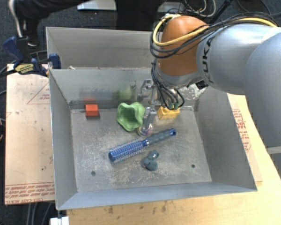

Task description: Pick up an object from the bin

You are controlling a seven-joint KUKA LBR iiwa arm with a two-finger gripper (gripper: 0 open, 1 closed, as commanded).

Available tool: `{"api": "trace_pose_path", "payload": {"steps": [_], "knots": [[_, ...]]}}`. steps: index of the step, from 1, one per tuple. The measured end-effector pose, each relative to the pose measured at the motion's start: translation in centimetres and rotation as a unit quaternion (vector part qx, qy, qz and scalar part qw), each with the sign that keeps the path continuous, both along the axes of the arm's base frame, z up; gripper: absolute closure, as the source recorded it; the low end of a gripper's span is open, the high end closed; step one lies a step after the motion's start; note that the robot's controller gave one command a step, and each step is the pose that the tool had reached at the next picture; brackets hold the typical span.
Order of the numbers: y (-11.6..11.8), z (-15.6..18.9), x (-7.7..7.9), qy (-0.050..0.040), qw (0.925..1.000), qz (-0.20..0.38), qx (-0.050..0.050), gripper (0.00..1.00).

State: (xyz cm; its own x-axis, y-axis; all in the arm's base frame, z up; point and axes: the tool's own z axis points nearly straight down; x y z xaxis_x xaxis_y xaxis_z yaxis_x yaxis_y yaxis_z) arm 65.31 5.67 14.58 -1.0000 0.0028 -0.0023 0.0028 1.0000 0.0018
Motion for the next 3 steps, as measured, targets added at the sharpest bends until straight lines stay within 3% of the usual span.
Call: {"api": "trace_pose_path", "payload": {"steps": [1, 2, 3], "knots": [[1.9, -5.1, 0.3, -0.006, 0.999, -0.044, 0.001, 0.0], [1.8, -5.5, 0.1, -0.0025, 0.999, -0.044, 0.0, 1.0], [0.2, 11.2, -0.6, -0.0046, 0.9968, 0.079, -0.001, 1.0]]}}
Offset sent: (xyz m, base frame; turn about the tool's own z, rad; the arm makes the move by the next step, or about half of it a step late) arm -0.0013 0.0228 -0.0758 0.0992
